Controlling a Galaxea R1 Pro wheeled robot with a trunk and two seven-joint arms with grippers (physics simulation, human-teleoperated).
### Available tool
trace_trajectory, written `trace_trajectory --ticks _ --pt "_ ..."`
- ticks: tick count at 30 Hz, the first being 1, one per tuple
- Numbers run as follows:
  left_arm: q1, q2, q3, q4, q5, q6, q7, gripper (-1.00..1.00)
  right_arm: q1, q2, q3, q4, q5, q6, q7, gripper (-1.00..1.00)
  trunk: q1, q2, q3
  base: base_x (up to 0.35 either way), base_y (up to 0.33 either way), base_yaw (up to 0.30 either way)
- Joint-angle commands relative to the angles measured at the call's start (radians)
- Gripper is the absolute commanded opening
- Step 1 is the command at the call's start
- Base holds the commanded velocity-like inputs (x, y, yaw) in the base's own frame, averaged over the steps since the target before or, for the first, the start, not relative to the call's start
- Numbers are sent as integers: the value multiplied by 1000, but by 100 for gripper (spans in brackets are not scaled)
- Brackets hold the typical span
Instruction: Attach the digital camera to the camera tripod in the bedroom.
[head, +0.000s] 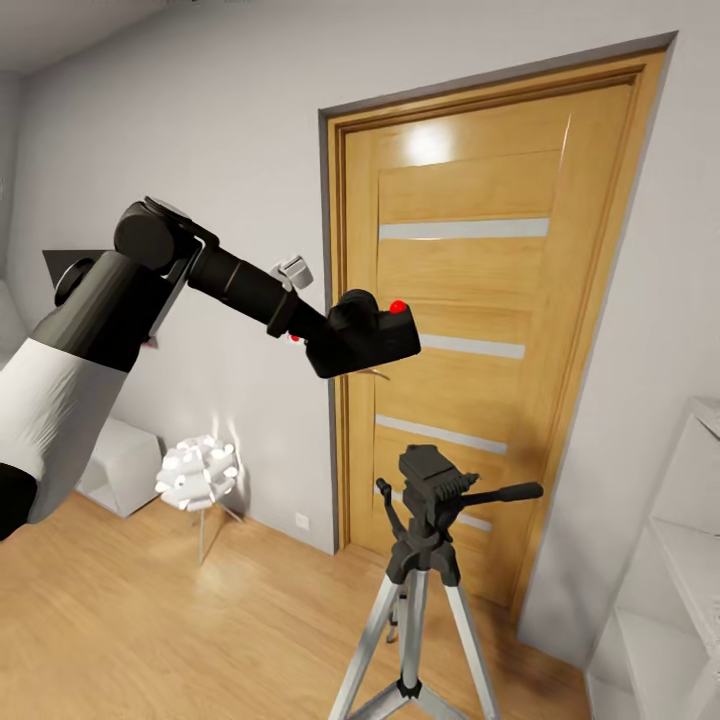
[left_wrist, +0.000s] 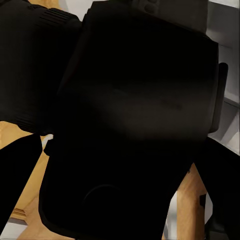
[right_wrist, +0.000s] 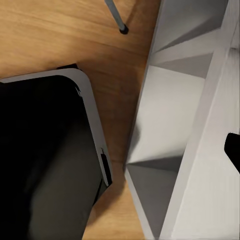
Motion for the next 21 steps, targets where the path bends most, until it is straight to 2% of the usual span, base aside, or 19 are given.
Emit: trace_trajectory --ticks 1,15,21 --pt "-1 2 -1 -1 -10 10 -9 -100 -2 0 -2 5 -7 -8 2 100 0 0 0 -82 -5 0" --pt "-1 7 -1 1 -10 10 -9 -100 -2 0 -2 3 -7 -12 2 100 0 0 0 -18 -1 0" --pt "0 7 -1 1 -10 10 -9 -100 -2 0 -1 3 -7 -40 2 100 0 0 0 -1 0 0"
